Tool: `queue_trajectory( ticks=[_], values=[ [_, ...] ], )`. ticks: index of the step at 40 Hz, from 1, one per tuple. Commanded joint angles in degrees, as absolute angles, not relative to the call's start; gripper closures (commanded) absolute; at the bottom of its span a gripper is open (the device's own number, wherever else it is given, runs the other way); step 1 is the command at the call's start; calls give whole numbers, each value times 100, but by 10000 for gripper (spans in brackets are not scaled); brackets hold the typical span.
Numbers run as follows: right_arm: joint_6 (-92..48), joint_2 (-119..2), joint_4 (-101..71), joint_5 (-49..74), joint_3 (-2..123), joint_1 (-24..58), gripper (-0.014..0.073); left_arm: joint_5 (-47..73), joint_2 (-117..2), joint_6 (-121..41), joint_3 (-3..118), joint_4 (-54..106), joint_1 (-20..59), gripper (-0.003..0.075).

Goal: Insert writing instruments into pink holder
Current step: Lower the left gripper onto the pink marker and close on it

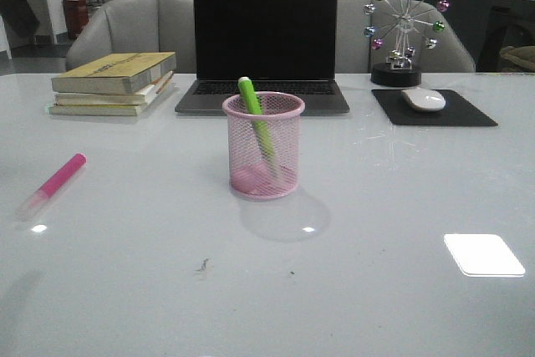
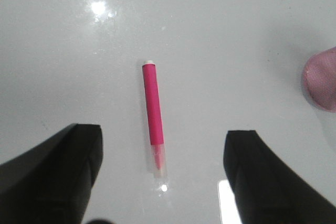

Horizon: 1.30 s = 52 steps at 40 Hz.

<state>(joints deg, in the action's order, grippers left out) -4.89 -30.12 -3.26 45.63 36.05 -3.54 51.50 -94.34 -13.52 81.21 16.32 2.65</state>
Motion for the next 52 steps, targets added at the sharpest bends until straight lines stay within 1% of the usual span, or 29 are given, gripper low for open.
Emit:
queue_trajectory(
  ticks=[1,8,18,32,41,52],
  values=[
    [-484,-3020,-284,4203,3762,-401,179,5316,-9869,-1228,8848,1774,297,180],
    [-484,-3020,-284,4203,3762,-401,179,5633,-10711,-1218,9447,1774,311,180],
    [-484,-3020,-284,4203,3762,-401,179,5676,-11299,-1206,9498,1774,323,180],
    [-484,-3020,-278,4152,3762,-401,179,5356,-11566,-1206,9498,1729,323,180],
    [-484,-3020,-278,4139,3762,-401,179,5354,-11822,-1206,9498,1729,323,181],
    [-484,-3020,-273,4132,3762,-401,179,5263,-11908,-1206,9498,1715,323,227]
  ],
)
